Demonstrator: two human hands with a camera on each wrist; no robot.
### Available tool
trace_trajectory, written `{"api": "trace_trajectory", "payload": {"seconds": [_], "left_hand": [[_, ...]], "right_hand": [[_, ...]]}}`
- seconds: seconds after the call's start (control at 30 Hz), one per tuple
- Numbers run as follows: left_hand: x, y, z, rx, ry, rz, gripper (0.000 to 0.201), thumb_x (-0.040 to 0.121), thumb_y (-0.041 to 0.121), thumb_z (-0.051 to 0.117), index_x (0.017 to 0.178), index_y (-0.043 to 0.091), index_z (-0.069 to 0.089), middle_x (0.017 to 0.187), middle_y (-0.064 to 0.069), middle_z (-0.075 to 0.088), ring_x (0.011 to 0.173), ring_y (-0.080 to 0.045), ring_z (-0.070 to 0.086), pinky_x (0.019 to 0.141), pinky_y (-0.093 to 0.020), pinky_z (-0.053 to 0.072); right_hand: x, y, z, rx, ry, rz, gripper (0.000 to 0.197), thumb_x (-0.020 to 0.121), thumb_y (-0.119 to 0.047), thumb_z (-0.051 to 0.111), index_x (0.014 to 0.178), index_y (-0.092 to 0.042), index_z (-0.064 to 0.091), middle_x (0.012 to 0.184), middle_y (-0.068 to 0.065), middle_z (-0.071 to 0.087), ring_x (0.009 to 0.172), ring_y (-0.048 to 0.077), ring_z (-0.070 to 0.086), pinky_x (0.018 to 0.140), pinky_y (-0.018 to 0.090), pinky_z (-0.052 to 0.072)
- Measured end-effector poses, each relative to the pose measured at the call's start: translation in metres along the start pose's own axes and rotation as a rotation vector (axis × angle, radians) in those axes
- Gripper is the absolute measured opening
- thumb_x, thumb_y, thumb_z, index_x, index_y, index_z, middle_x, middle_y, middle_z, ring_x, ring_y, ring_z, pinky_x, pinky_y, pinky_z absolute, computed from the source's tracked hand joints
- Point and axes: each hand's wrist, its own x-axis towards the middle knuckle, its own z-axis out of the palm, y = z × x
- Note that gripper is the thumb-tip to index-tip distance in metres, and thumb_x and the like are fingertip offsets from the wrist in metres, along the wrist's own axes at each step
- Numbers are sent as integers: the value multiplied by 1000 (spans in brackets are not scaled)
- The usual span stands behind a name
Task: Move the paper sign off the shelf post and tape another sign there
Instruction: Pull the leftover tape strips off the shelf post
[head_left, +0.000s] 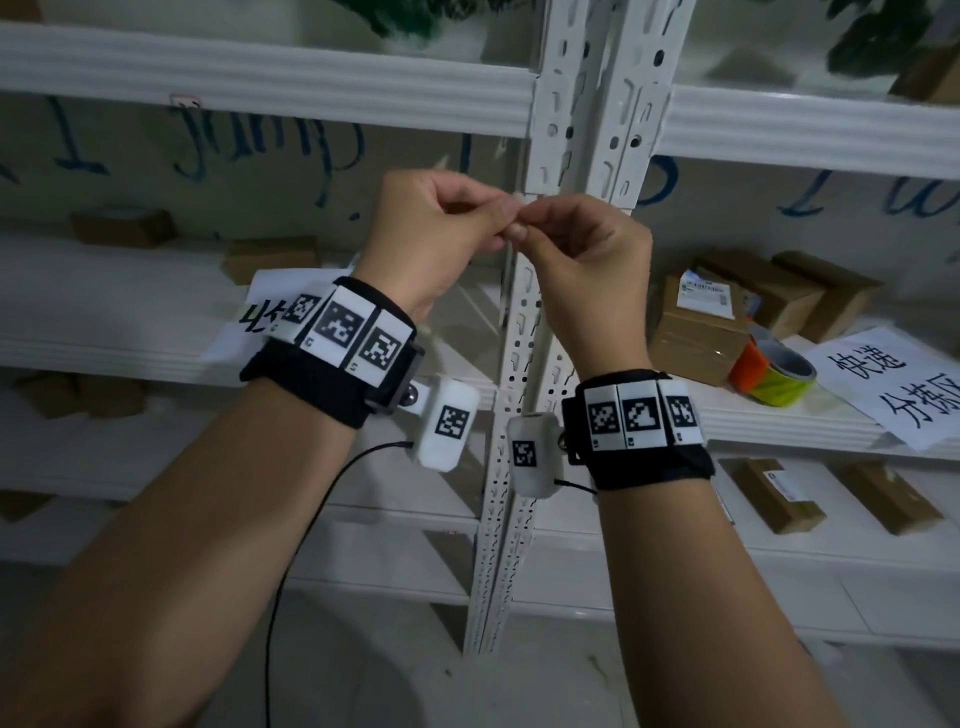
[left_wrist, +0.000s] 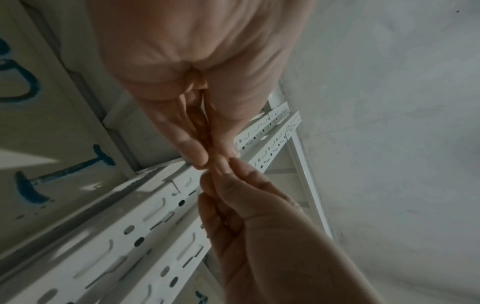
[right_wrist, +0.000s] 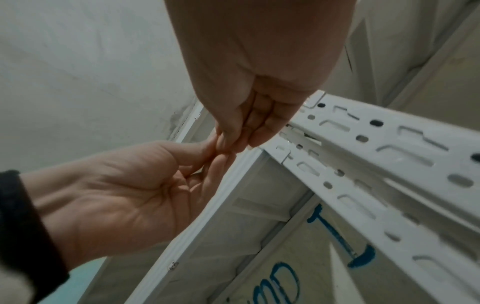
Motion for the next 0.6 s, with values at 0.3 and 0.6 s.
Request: {"api": "trace_trajectory", "payload": {"seconds": [0.3, 0.6], "left_hand": [[-18, -7, 1, 462, -182, 97, 27, 105, 23, 67, 132, 22, 70, 111, 9, 76, 76, -3, 77, 65, -17, 61], [-18, -30, 37, 388, -303, 239, 17, 103, 25, 66, 116, 23, 77, 97, 16, 71, 72, 18, 59, 75, -23, 53]], "right_hand": [[-16, -2, -36, -169, -287, 158, 11, 87, -13, 88, 97, -10, 83, 82, 0, 81, 78, 15, 78, 78, 24, 63], [-32, -2, -60, -340, -180, 248, 17, 99, -24, 69, 93, -10, 78, 84, 23, 74, 76, 43, 68, 68, 53, 58]]}}
